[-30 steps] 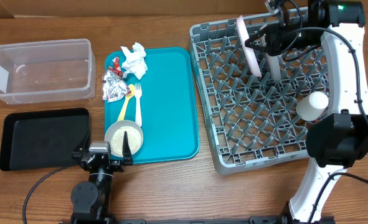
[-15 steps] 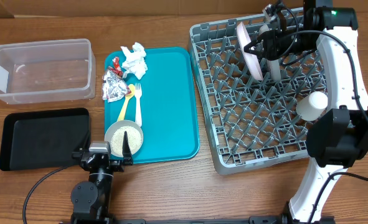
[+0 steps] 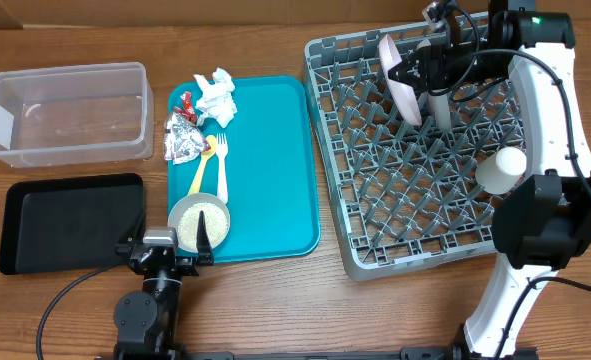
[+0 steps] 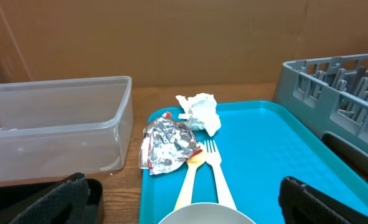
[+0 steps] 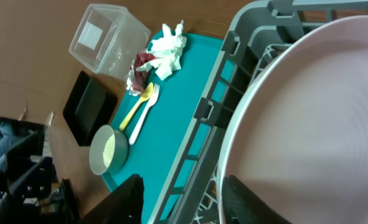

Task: Sort waste into correct bins and load items into the dishwasher rack
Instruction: 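Release the plate and raise the right gripper from the rack, then move the right gripper over the teal tray toward the white fork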

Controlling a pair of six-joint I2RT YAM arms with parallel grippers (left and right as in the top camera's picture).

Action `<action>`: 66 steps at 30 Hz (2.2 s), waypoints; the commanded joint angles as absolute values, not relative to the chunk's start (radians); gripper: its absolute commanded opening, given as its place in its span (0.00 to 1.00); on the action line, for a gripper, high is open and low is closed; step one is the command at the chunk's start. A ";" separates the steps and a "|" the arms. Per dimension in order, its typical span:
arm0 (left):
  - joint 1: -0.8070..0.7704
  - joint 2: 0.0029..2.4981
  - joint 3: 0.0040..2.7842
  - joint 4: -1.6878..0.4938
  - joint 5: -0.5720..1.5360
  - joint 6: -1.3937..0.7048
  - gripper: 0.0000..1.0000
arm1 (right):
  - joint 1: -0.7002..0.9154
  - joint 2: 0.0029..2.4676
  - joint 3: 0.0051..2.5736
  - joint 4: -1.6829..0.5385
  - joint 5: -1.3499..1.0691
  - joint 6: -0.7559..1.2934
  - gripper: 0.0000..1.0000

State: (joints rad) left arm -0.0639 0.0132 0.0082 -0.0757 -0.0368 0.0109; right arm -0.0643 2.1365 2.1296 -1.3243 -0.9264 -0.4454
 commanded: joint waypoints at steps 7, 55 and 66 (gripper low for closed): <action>-0.061 0.006 0.005 -0.074 -0.032 0.020 1.00 | -0.042 1.962 2.130 -1.330 -0.944 -0.414 0.06; -0.061 0.006 0.005 -0.074 -0.032 0.020 1.00 | 0.657 1.961 1.705 -0.962 -0.256 0.042 0.53; -0.061 0.006 0.005 -0.074 -0.032 0.020 1.00 | 0.683 2.028 1.705 -0.769 -0.202 0.064 0.67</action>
State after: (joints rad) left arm -0.0639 0.0132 0.0082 -0.0757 -0.0368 0.0109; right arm 0.6899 2.0304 1.7069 -0.8001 -0.2222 0.0547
